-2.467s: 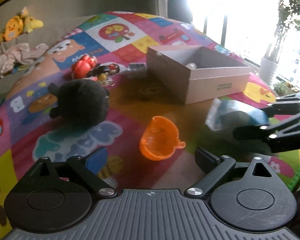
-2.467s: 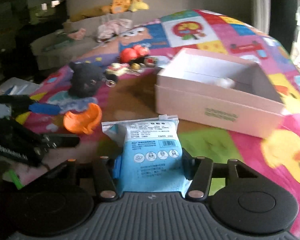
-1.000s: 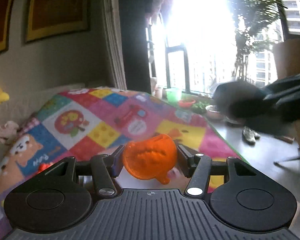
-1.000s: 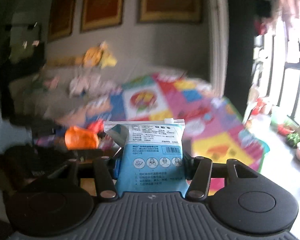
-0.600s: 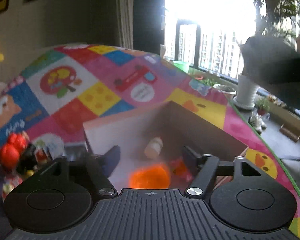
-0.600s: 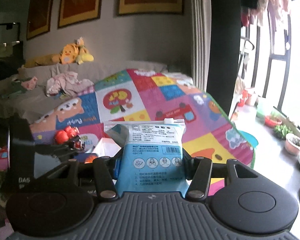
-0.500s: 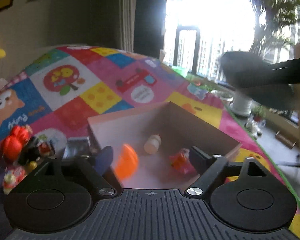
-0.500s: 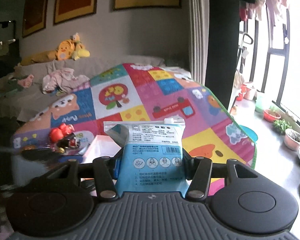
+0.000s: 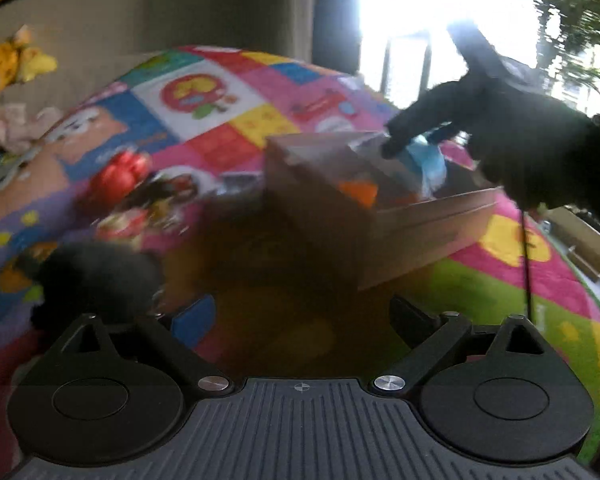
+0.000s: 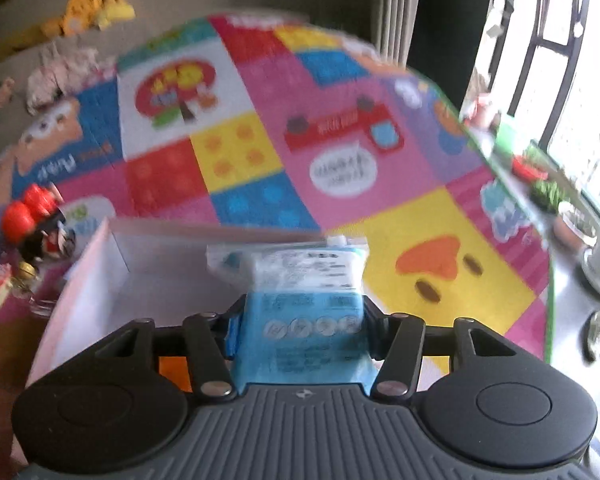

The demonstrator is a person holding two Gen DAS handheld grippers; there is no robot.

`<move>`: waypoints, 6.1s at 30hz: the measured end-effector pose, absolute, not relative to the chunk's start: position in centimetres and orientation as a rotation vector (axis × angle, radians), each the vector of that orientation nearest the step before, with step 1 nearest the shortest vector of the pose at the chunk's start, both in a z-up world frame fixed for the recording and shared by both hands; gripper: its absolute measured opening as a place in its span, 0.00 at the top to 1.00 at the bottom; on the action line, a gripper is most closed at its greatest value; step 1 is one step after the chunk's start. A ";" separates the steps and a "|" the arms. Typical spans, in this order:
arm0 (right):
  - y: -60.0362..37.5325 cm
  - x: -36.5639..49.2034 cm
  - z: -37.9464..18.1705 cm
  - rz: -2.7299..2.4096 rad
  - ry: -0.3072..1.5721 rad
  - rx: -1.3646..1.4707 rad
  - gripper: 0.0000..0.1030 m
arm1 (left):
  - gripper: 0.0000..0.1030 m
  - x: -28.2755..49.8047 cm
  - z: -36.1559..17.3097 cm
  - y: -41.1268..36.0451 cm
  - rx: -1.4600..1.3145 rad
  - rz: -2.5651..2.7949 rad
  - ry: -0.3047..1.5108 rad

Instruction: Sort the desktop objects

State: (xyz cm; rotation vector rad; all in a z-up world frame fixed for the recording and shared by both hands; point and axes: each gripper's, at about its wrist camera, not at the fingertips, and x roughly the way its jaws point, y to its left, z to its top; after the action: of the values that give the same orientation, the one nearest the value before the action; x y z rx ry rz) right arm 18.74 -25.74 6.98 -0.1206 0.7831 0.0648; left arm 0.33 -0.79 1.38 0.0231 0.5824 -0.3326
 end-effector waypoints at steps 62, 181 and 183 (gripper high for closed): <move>-19.8 1.4 5.9 0.441 0.753 -0.060 0.47 | 0.00 0.3 10.0 5.2 0.035 -0.198 0.358; -22.4 1.0 0.5 0.176 0.756 -0.035 0.00 | 0.00 -3.2 0.0 1.9 -0.045 -0.244 0.713; -22.4 1.1 0.5 0.174 0.757 -0.041 0.00 | 0.00 -2.7 0.0 1.4 -0.045 -0.262 0.716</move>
State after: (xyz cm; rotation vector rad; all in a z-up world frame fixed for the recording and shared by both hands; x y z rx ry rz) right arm 1.08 -22.40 0.46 -0.0415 0.7573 0.1742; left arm -2.72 1.36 0.03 -0.0447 0.7162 -0.2620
